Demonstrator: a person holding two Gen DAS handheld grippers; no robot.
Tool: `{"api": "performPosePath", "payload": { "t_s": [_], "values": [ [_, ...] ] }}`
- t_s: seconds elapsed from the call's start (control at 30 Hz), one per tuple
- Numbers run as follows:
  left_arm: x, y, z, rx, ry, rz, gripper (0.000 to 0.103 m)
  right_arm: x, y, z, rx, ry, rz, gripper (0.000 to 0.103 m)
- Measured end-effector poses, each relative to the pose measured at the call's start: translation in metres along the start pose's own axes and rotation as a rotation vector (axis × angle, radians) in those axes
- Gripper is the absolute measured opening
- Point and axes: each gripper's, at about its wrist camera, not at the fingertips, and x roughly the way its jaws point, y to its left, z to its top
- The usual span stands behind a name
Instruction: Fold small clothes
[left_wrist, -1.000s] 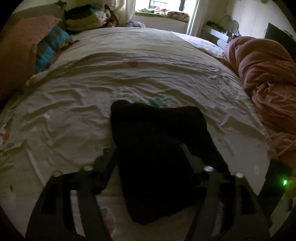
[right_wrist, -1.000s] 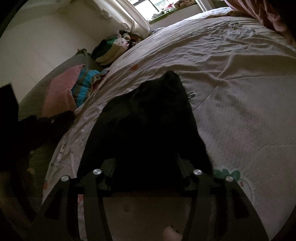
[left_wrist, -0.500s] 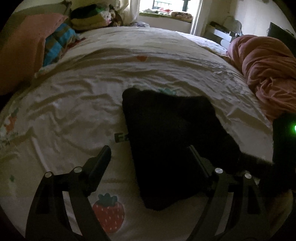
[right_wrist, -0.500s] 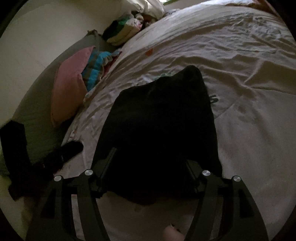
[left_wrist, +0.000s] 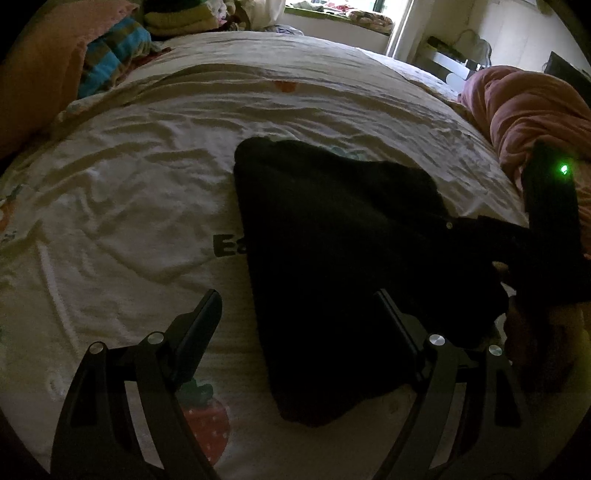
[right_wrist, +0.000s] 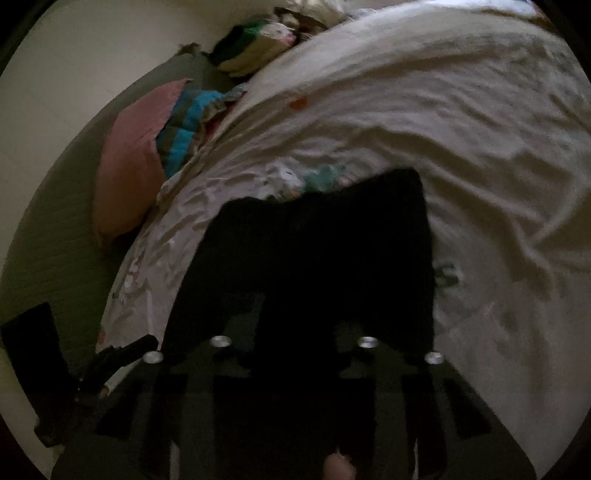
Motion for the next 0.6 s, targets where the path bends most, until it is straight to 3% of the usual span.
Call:
{"api": "performPosePath", "payload": {
  "t_s": [0.2,0.3,0.43,0.6],
  "values": [
    [0.000,-0.001,0.000,-0.003,-0.004,-0.022,0.076,-0.032,0.031,0.002,-0.194,-0.136,-0.064,0.020],
    [0.002,-0.005,-0.002,0.002,0.000,-0.033,0.076,-0.031,0.029,-0.001,-0.252,-0.150,-0.159,0.020],
    [0.011,-0.009,-0.006,-0.012,0.029,-0.050,0.077,-0.003,-0.007,-0.010,-0.176,-0.066,-0.228,0.020],
    [0.013,-0.010,-0.011,-0.018,0.029,-0.061,0.077,-0.004,-0.010,-0.017,-0.147,-0.094,-0.244,0.024]
  ]
}}
